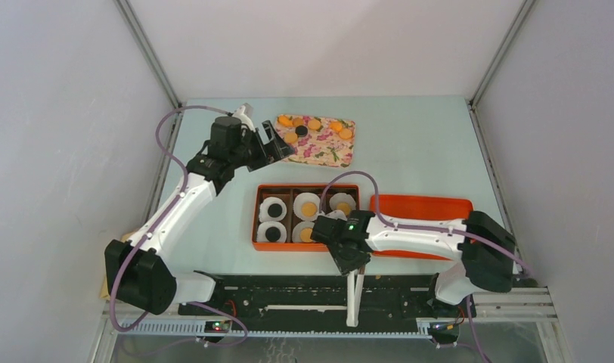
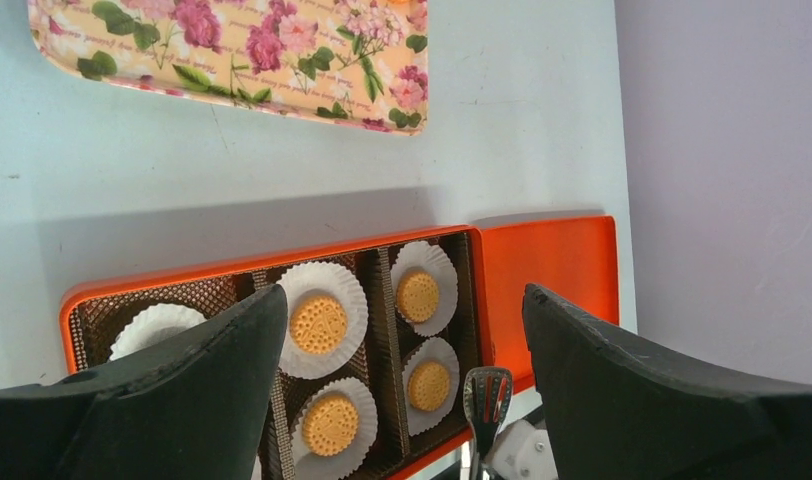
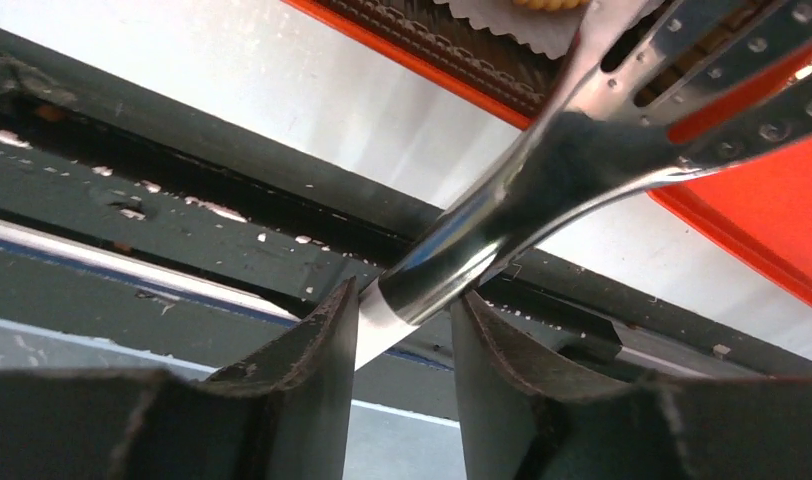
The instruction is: Pack the cookies
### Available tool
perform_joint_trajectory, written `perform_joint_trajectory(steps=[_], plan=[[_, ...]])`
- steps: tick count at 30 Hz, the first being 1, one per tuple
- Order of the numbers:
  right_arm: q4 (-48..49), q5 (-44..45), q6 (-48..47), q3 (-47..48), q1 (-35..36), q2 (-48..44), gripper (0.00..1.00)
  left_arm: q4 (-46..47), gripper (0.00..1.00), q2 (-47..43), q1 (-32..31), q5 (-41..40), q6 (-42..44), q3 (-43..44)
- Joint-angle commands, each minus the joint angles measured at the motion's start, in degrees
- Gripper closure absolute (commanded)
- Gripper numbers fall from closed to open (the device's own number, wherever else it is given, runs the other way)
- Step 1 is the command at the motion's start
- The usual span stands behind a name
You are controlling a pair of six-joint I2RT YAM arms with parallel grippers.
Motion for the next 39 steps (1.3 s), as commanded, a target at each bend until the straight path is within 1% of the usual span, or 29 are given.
perform_joint_trajectory(steps=[1,5,7,11,17,20,22,24,27,30,33,34,35,39], plan=[[3.9,-1.9,-0.1,0.1,0.5,4.4,0.58,1.6,0.08,-1.2,-0.3,1.2,-0.4,-1.8],[3.0,-0.1,1.7,-0.7,0.6,5.5,0.74,1.6,0.08,-1.2,-0.4,1.4,-0.4,-2.3],[1.8,1.0,2.5,-0.7,0.6,4.8,0.87,1.7,0.08,-0.9,-0.3,1.6,-0.5,-2.2],[-0.7,1.4,4.0,-0.6,0.8,1.7,0.99,2.6,0.08,0.1,-0.3,3.3,-1.2,-2.2],[-5.5,4.4,6.8,2.4,0.6,-4.7,1.0,3.4,0.08,0.5,-0.6,4.3,-1.6,-2.4],[-8.2,7.6,6.2,5.5,-1.7,-6.1,1.0,3.4,0.08,0.2,-0.7,4.3,-1.6,-2.4],[-9.5,10.3,4.2,8.3,-4.4,-6.7,1.0,3.3,0.08,-0.3,-0.7,3.9,-1.4,-2.4],[-8.9,11.8,0.5,12.1,-9.3,-6.8,1.0,2.8,0.08,-1.4,-0.8,2.3,-1.1,-2.2],[-3.6,12.0,-6.9,18.3,-18.7,-4.8,1.0,1.0,0.09,-3.4,-1.7,-2.2,0.0,-1.2],[-0.1,11.8,-14.0,28.6,-30.0,2.4,1.0,-2.1,0.09,-5.8,-3.6,-8.0,2.7,1.2],[0.2,8.5,-19.1,44.0,-40.1,15.1,1.0,-3.3,0.08,-8.0,-4.7,-10.7,4.2,2.7],[-1.0,7.8,-20.0,51.0,-42.7,19.9,1.0,-3.3,0.08,-8.6,-4.8,-10.9,4.4,2.7],[-3.0,7.3,-20.9,59.0,-45.4,27.9,1.0,-3.2,0.08,-9.0,-4.9,-11.1,4.5,2.8],[-12.3,6.0,-23.3,94.4,-51.3,51.9,1.0,-3.5,0.08,-9.6,-4.9,-12.6,5.1,2.4]])
